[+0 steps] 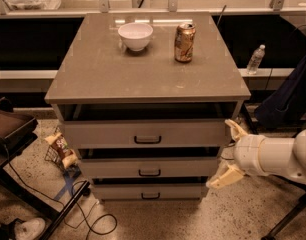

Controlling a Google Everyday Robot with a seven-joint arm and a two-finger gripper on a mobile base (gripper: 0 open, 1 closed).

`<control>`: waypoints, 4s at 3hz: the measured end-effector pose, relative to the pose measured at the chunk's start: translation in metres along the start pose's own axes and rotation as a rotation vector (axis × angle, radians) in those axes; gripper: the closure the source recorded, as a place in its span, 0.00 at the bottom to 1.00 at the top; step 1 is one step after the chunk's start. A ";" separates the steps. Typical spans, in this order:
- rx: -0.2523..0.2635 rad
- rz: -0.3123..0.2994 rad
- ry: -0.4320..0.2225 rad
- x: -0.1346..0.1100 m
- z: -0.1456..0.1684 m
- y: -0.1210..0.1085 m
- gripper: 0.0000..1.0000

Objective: Open bottom drawer

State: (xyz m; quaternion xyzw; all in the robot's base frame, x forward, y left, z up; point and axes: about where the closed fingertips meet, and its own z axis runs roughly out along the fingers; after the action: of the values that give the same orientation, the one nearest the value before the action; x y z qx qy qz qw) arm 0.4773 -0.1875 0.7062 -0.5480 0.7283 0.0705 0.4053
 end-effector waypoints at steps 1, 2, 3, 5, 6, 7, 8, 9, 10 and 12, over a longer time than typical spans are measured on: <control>0.050 -0.005 0.004 0.002 0.004 -0.013 0.00; 0.050 -0.005 0.004 0.002 0.004 -0.013 0.00; 0.036 0.001 0.032 0.030 0.035 0.005 0.00; 0.005 -0.036 0.035 0.162 0.149 0.084 0.00; -0.033 -0.050 0.050 0.208 0.183 0.118 0.00; -0.033 -0.050 0.050 0.208 0.183 0.118 0.00; -0.048 -0.053 0.048 0.208 0.204 0.124 0.00; -0.076 -0.074 0.053 0.212 0.255 0.137 0.00; -0.129 -0.093 0.054 0.219 0.311 0.154 0.00; -0.180 -0.077 0.031 0.237 0.374 0.167 0.00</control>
Offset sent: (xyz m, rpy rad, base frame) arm 0.0139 -0.0057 0.0005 -0.0107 -0.0423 -0.0359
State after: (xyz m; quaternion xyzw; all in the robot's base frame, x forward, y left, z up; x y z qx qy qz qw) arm 0.5090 -0.0940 0.2434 -0.6106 0.7037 0.1116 0.3458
